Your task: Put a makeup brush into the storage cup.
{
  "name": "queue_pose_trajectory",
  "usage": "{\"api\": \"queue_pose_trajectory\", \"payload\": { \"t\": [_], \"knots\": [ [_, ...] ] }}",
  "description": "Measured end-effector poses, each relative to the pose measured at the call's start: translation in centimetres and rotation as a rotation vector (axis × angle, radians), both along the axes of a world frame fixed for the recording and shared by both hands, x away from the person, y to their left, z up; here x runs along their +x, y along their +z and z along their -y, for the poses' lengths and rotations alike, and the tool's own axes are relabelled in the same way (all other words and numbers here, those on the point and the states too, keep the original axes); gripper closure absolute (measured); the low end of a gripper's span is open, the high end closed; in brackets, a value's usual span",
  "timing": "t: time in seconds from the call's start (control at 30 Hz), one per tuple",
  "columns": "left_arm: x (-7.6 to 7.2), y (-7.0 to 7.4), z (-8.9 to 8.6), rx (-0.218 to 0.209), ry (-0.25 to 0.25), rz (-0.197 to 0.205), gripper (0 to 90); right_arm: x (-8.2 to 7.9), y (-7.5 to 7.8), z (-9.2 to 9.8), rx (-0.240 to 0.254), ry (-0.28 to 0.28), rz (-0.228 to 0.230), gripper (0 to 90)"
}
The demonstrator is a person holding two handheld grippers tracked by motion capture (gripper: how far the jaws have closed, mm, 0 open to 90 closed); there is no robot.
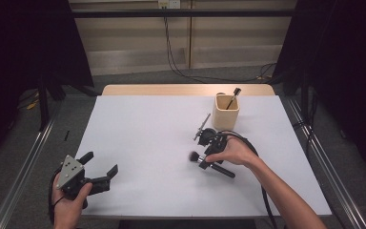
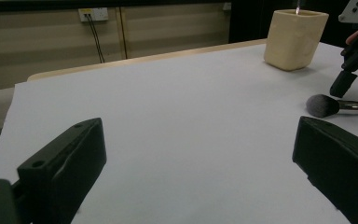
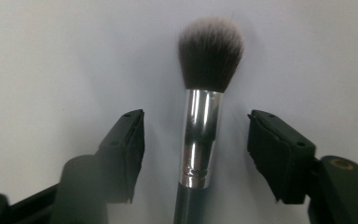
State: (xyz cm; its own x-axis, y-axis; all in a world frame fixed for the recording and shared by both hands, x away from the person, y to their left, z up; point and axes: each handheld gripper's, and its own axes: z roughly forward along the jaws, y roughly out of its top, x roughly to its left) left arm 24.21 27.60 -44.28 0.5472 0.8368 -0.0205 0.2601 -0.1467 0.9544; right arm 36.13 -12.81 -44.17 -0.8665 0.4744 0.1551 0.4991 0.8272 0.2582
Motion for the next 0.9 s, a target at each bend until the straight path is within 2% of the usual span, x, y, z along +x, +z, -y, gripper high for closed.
{"api": "queue_pose_trajectory", "payload": {
  "t": [0.07, 0.17, 0.23, 0.37, 0.5, 0.7, 0.9],
  "knots": [
    [0.00, 0.02, -0.04, 0.000, 0.002, 0.001, 2.6, 0.02, -0.25, -0.19, -0.019, 0.017, -0.001, 39.9],
    [-0.03, 0.02, -0.09, 0.000, 0.002, 0.001, 2.7, -0.02, -0.66, -0.44, -0.041, 0.026, -0.007, 46.9],
    [-0.03, 0.04, -0.13, 0.003, 0.001, 0.003, 2.6, -0.15, -0.89, -0.57, -0.048, 0.023, -0.005, 47.0],
    [-0.01, 0.03, -0.13, 0.002, 0.002, 0.002, 2.6, -0.34, -0.93, -0.70, -0.061, 0.027, 0.020, 49.7],
    [-0.02, -0.01, -0.06, -0.002, 0.002, 0.001, 2.7, -0.47, -0.86, -0.84, -0.098, 0.024, 0.059, 60.1],
    [-0.01, -0.02, -0.11, 0.008, 0.001, 0.000, 2.7, -0.62, -0.88, -0.90, -0.102, 0.013, 0.072, 64.5],
    [0.03, -0.07, -0.10, 0.011, 0.000, -0.003, 2.7, -0.60, -0.80, -1.01, -0.116, 0.008, 0.065, 71.2]
  ]
}}
